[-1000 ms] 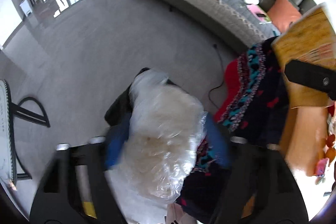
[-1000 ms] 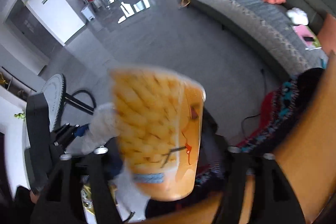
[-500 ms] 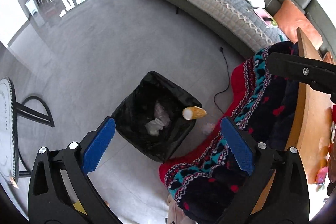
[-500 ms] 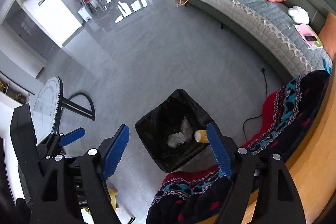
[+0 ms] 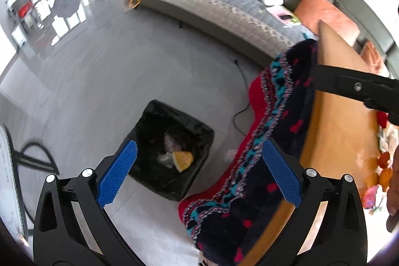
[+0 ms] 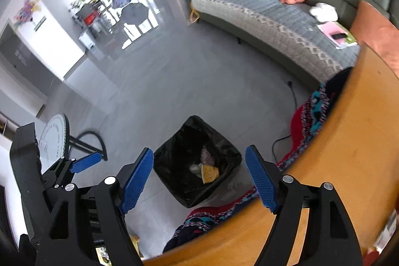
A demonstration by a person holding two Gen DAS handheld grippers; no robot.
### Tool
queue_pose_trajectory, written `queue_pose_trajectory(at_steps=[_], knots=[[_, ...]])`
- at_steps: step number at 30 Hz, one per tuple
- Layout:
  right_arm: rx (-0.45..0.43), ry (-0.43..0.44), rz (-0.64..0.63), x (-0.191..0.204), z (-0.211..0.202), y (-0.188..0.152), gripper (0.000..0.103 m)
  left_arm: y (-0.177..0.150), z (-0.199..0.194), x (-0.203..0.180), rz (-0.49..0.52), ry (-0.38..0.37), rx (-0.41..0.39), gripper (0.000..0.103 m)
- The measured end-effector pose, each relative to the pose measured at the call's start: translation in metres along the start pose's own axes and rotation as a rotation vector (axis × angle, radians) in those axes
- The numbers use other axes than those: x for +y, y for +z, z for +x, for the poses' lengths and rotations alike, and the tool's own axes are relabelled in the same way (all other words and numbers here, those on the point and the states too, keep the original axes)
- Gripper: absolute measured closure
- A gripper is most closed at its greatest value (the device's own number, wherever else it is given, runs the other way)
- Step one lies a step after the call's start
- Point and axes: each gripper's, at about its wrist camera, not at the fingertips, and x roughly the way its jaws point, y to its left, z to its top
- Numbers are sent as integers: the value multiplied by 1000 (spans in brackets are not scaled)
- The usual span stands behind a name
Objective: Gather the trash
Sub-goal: 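Grasp the pink-white toy block with left tool while right tool grasps red paddle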
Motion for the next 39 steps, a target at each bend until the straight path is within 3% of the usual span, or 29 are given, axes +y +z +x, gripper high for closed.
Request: queue_pose_trajectory(at_steps=[9,18,27,34,37,39], knots=[[-62,-84,98,-71,-54,-30,26,4,-8,-97,165,-103,-16,6],[-93,-248,256,-184,-117,-77,26,-5,-5,-213,334,-214,12,6],[-55,-373,376,-284,-124,-98,26,-17,0,-302,454,-275,47,6],[34,-480,438,-347,-96,-106,26,-33,-1,-323,504,-301,79,6],[73,-453,476,-365,-82,-106,27,-40,-6,-322,527,-302,85,6],[87,-414,493,-372,-75,-105,34,-46,-9,-320,541,-303,92,6]])
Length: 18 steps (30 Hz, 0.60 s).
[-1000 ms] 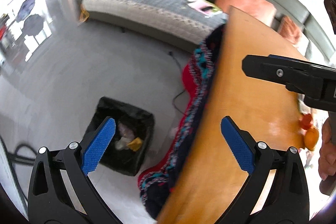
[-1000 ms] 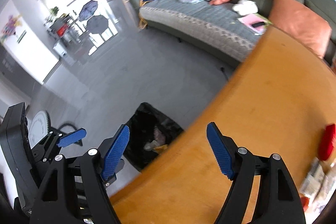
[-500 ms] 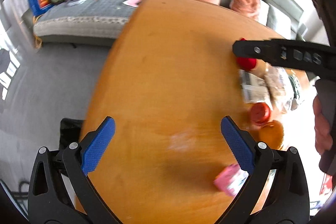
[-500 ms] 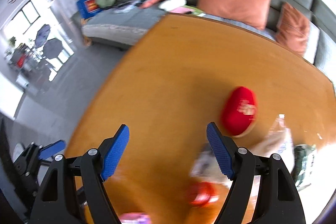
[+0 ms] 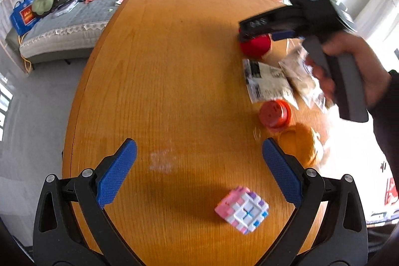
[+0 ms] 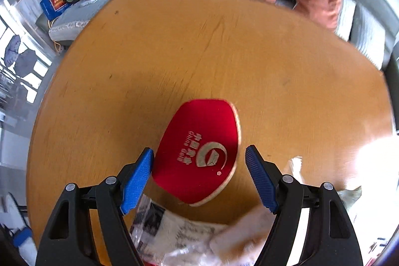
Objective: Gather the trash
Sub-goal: 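Grasp the pink-white toy block with left tool while right tool grasps red paddle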
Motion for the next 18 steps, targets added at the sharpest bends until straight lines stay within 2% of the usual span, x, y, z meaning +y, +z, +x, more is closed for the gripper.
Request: queue_pose_trajectory(at_steps=[6,13,18], knots=[[-28,12,-24,2,-5,-3,39,-17,1,-8,26,-13,37,6],[-189,86,-12,1,-77,-31,40,-38,3,-26,52,-43,67,6],[-240,140,10,-4,-115,-48,39,-51,11,-42,100,-29,70,6]])
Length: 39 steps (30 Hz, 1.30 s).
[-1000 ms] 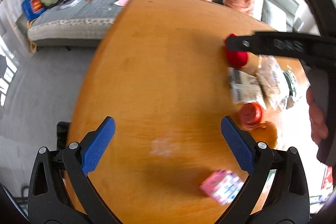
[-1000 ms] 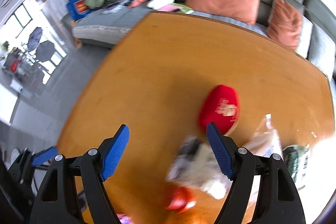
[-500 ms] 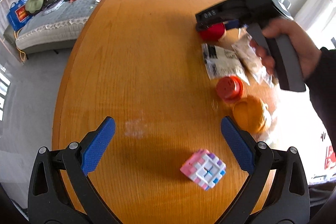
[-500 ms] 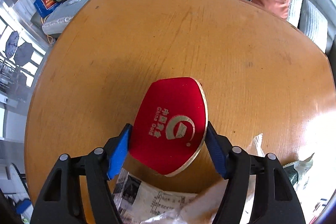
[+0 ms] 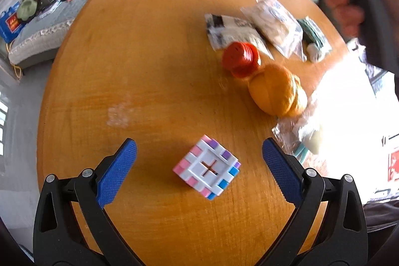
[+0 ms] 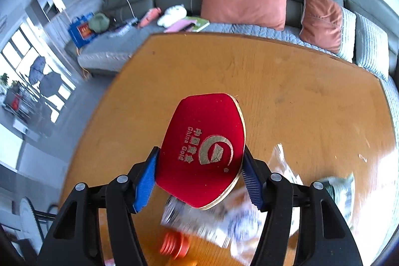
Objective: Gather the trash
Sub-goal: 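Grasp the pink-white toy block with left tool while right tool grasps red paddle, then carry block and paddle to the bin and open both tools over it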
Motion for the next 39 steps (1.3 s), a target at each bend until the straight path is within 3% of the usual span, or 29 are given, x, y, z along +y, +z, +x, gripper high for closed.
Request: queue_pose_trajectory(at_steps=[2,4,6,11,19,29,39], knots=[[-8,17,11,-1,-11,-4,39,-4,5,-6,19,14,2,11],[-17,23,16,-2,-20,-8,39,-9,12,-10,30,26,19,25],[-22,25,20,-3,-27,-12,39,-12,19,-9,25,34,31,48],[-17,29,22,3,-31,-21,39,-17,11,-7,17,27,-11,49],[-15,53,-20,48,-27,-25,39,-30,-14,22,-23,48,-69,49],[24,150,-127,163,1,-33,39,-71,-53,130,-186,135,-119,49],[134,284,-334,303,38,-56,39,-133,-89,255,-489,265,-140,49]])
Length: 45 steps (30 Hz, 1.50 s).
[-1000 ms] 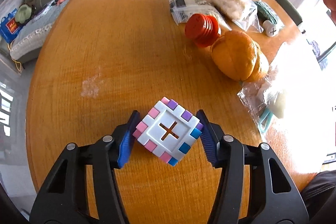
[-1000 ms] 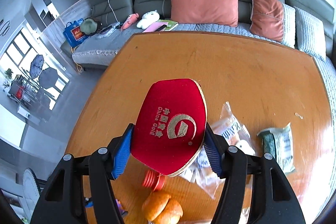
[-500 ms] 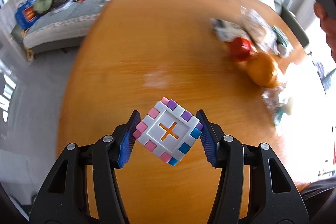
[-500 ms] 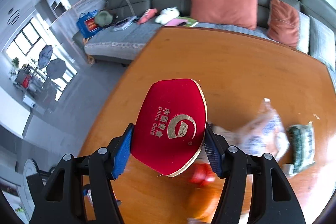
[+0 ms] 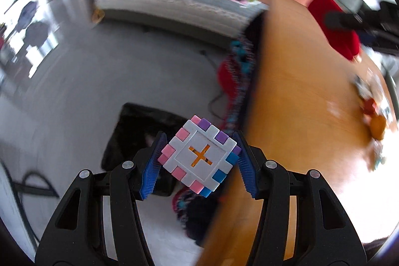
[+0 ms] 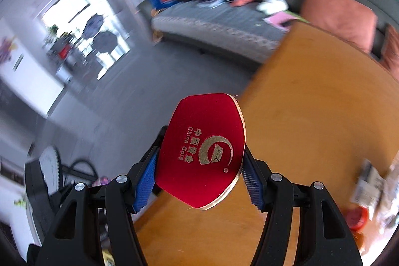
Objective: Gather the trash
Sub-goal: 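Carry block and paddle to the bin and open both tools over it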
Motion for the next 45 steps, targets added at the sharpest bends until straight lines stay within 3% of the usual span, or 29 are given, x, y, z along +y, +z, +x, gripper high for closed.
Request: queue_pose_trajectory(at_steps=[6,16,18,19,24,31,45], knots=[[75,63,-111,63,41,11,39,-3,4,68,-140,93,21,49],[193,146,-188,127,108,27,35,-1,27,110,-227,141,70,47],[202,131,-189,132,117,31,32,2,30,116,-252,166,71,4],[205,126,-188,135,122,34,32,2,29,120,-262,175,57,6],[202,129,-176,131,125,38,32,10,27,134,-309,176,45,6],[184,132,-149,112,107,33,32,13,18,128,-296,177,29,6],[83,118,-58,59,40,11,32,26,-1,68,-169,145,-18,6]])
